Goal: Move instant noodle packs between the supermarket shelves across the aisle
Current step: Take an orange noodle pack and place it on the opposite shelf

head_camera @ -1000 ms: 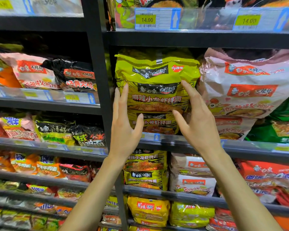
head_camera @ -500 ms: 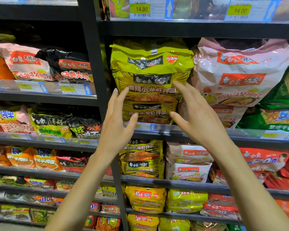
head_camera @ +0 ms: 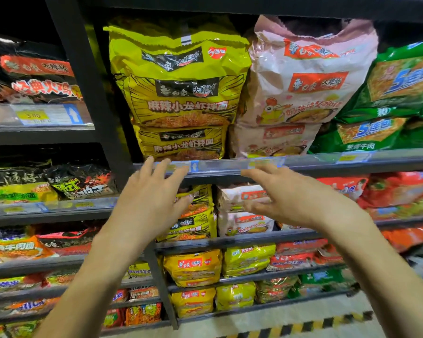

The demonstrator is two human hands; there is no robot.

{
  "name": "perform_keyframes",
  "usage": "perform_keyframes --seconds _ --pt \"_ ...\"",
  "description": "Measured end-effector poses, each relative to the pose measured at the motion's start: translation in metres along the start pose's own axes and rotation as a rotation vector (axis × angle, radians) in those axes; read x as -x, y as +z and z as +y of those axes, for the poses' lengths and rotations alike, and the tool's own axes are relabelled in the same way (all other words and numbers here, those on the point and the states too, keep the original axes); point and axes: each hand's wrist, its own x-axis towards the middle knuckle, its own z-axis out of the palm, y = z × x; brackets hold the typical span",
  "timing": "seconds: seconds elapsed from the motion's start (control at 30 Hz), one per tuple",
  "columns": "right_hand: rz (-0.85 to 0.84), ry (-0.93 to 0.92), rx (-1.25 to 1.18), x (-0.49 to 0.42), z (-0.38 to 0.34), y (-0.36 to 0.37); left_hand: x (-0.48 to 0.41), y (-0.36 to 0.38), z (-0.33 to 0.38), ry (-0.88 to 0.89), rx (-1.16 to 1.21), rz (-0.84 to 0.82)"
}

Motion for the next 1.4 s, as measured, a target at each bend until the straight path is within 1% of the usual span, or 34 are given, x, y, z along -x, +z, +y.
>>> perform_keyframes --seconds 0.13,0.23,0.37,0.6,0.87,1.1,1.23,1.4 --pt "-0.07 0.062 -0.013 0.013 0.008 0.015 -0.009 0.0 0.026 0.109 -0.02 -0.072" --pt "-0.02 0.091 -0.041 0.03 0.021 0.019 -0.014 -0.004 0.046 0.172 -0.036 -0.081" --pt "0.075 0.115 -0.084 0.061 0.042 0.018 -0.017 -0.015 0.077 0.266 -0.038 -0.041" --pt "0.036 0.25 -0.132 0.135 0.096 0.021 -0.005 -0.035 0.154 0.365 -0.099 -0.079" --pt "0.029 0.395 -0.127 0.261 0.175 0.026 0.029 -0.048 0.288 0.5 -0.117 -0.025" --pt "0.087 0.484 -0.104 0.373 0.24 0.041 0.08 -0.049 0.411 0.597 -0.131 0.005" --pt "0.024 0.576 -0.102 0.433 0.27 0.048 0.098 -0.055 0.484 0.679 -0.181 -0.008" --pt "0.007 0.679 -0.125 0.493 0.314 0.047 0.11 -0.068 0.564 0.784 -0.199 0.002"
